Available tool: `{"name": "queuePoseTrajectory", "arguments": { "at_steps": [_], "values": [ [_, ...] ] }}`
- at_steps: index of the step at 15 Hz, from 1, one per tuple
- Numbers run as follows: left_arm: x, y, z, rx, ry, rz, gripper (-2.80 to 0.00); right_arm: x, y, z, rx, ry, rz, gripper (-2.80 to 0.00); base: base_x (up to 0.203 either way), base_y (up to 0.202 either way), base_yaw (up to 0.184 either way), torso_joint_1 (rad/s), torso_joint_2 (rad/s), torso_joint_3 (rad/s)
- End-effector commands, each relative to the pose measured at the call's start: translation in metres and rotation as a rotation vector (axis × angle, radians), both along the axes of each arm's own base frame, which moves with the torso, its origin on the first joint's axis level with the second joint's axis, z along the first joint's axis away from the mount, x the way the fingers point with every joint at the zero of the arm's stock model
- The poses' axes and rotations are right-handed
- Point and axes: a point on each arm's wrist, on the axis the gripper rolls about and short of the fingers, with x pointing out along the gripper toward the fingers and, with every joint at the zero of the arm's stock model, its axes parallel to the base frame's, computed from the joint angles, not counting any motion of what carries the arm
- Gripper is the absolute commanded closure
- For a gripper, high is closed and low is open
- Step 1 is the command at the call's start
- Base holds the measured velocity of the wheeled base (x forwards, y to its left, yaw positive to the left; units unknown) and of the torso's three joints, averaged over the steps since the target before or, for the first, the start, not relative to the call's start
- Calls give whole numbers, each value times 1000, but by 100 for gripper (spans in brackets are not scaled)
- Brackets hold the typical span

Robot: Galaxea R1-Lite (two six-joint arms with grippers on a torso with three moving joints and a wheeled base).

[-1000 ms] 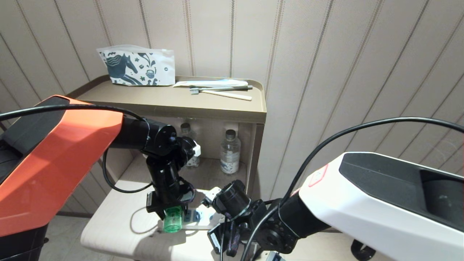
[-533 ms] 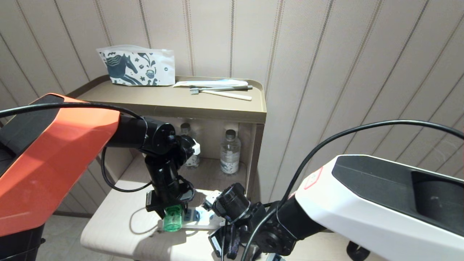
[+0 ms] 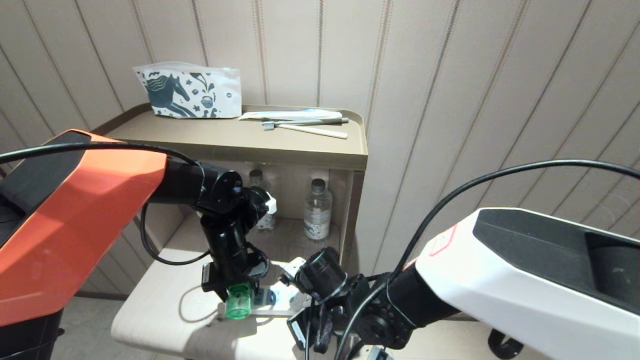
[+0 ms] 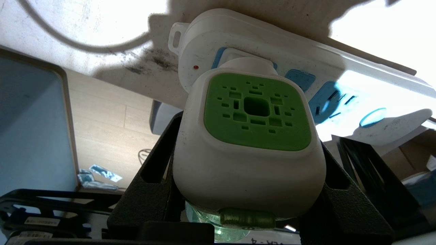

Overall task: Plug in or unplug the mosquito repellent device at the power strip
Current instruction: Hold the socket with your right hand and unplug it with your left hand

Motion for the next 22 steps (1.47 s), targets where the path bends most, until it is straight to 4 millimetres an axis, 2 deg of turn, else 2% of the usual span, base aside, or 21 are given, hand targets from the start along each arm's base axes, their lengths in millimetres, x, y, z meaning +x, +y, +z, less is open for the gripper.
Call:
{"name": "queuePoseTrajectory", "arguments": {
  "at_steps": [1, 2, 3, 6, 7, 9, 10, 12, 15, 18, 22],
  "values": [
    [0, 0, -2, 6, 10, 4, 0, -4, -8, 55, 106, -91, -4, 0, 0, 0, 0, 0, 0, 0],
    [0, 0, -3, 8, 12, 4, 0, -7, -12, 77, 148, -128, -6, 0, 0, 0, 0, 0, 0, 0],
    [0, 0, -3, 8, 12, 4, 0, -8, -14, 85, 165, -144, -8, 0, 0, 0, 0, 0, 0, 0],
    [0, 0, -3, 8, 12, 4, 0, -7, -14, 86, 165, -144, -8, 0, 0, 0, 0, 0, 0, 0],
    [-1, 0, -3, 9, 13, 4, 0, -6, -15, 91, 176, -155, -12, 0, 0, 0, 0, 0, 0, 0],
    [-1, 0, -2, 8, 9, 5, 0, -3, -12, 82, 155, -144, -9, 0, 0, 0, 0, 0, 0, 0],
    [-1, 0, -2, 8, 9, 5, 0, 0, -9, 70, 132, -127, -8, 0, 0, 0, 0, 0, 0, 0],
    [0, 0, -2, 6, 10, 5, 0, 1, -8, 64, 121, -121, -5, 0, 0, 0, 0, 0, 0, 0],
    [-1, 0, -2, 6, 10, 4, 0, 10, 2, 16, 30, -59, 3, 0, 0, 0, 0, 0, 0, 0],
    [-1, 0, -2, 8, 10, 4, 0, 14, 6, 3, 10, -51, -1, 0, 0, 0, 0, 0, 0, 0],
    [-1, 0, -3, 8, 14, 5, 0, 17, 5, -3, 1, -44, -5, 0, 0, 0, 0, 0, 0, 0]
  ]
}}
